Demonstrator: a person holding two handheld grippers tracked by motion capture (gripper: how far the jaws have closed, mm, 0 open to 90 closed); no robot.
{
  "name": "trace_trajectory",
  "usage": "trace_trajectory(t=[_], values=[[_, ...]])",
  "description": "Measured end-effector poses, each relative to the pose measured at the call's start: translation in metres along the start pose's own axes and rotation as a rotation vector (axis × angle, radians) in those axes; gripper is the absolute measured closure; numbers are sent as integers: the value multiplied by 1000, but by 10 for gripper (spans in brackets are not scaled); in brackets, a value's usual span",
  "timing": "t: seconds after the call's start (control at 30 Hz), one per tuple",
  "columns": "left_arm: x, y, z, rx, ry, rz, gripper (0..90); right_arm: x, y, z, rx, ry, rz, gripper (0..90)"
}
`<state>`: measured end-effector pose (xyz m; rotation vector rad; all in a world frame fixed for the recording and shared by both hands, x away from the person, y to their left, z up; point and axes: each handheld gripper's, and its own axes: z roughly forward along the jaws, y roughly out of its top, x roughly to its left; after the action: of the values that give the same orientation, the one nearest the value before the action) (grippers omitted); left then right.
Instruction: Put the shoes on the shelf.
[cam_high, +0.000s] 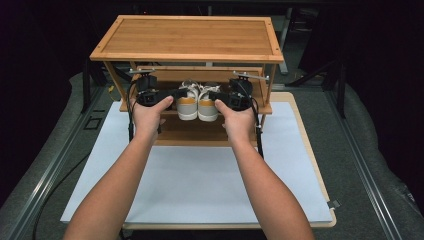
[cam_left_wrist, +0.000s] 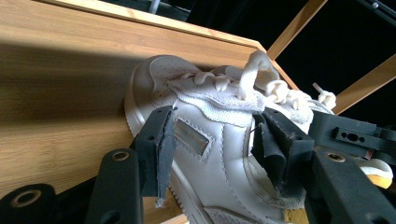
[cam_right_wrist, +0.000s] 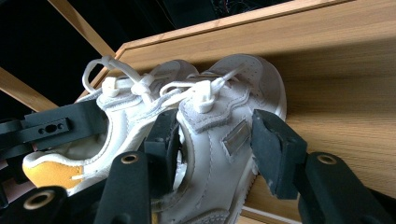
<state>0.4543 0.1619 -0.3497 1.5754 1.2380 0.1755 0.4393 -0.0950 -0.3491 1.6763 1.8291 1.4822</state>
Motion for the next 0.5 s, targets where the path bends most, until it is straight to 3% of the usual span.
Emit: trace_trajectory(t=[0.5], values=[[-6,4,-15,-48,-14,14,484,6,4,-15,-48,18,-26,534]])
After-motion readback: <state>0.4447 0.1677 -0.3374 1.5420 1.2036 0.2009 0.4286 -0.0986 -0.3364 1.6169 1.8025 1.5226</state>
